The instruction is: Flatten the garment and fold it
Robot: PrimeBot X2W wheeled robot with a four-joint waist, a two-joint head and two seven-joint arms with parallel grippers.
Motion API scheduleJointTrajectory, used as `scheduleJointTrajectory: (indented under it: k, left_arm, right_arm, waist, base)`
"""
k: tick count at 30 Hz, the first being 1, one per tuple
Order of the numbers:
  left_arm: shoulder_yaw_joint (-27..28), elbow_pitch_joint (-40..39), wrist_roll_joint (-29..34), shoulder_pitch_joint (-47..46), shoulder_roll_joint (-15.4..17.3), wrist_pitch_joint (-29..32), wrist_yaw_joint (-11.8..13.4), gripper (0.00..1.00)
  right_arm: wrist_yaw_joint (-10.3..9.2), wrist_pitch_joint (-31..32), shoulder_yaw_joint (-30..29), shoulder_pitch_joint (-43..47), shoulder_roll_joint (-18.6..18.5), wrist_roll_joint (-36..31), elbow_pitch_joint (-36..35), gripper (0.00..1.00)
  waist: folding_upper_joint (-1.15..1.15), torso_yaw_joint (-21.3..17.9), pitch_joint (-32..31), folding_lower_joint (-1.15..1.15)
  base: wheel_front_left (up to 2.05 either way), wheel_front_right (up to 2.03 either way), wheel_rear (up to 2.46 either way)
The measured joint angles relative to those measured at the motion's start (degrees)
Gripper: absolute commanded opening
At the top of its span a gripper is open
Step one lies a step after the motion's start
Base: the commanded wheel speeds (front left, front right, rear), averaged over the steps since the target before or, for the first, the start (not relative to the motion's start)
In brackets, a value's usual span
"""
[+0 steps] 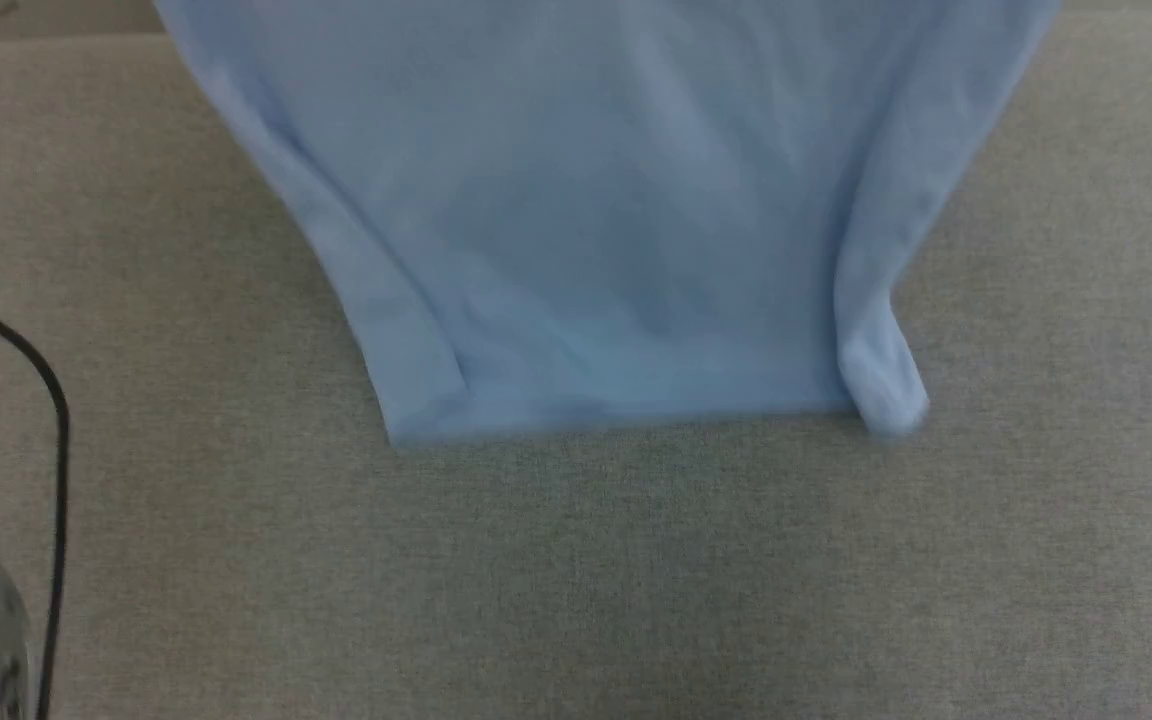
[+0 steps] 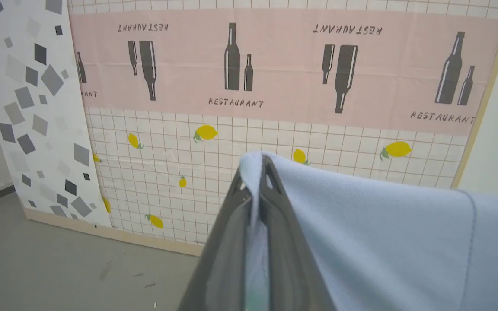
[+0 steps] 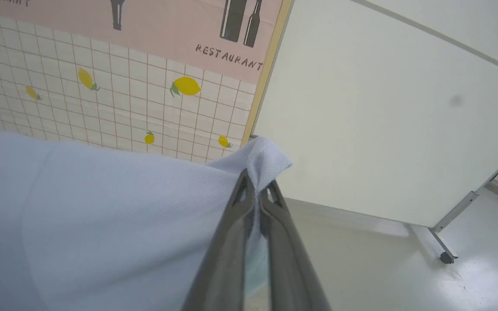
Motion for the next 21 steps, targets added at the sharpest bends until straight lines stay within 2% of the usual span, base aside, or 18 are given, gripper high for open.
scheduleJointTrajectory:
  k: [6,11,17,21]
  left_arm:
    - [1.6,2.34,1.26,-11.01,-0.63,-9.12,1.93,0.0]
    - [1.99,3.68,1.1,-16.17,-1.42,-15.61,1.6,0.0]
    - [1.19,7.31,0.2,-15.43,-2.36,-17.63,-0.52,0.0]
    - [-0.85,11.5,0.12,-8.57,-2.63,-16.7,-2.48,0.0]
  right_arm:
    - [0.0,-9.26,-0.19,-10.42,0.62,-3.56,2.34,0.0]
    - [0.0,-16.72,-2.16,-15.79,2.36,-5.81,4.39,0.0]
    - [0.0,-20.14,-3.36,-15.66,3.12,-6.56,8.1,0.0]
    - [0.0,-20.78,-1.79,-9.45,3.16,-4.92,11.1,0.0]
  waist:
    - [0.0,-0.36,4.2,0.01]
    - [0.0,-0.44,5.81,0.01]
    - [0.0,-0.08,4.76,0.01]
    - [0.0,0.14,3.59,0.01]
  base:
    - [0.0,0.0,0.0]
    - [0.0,0.0,0.0]
    - [0.0,0.0,0.0]
    - [0.0,0.0,0.0]
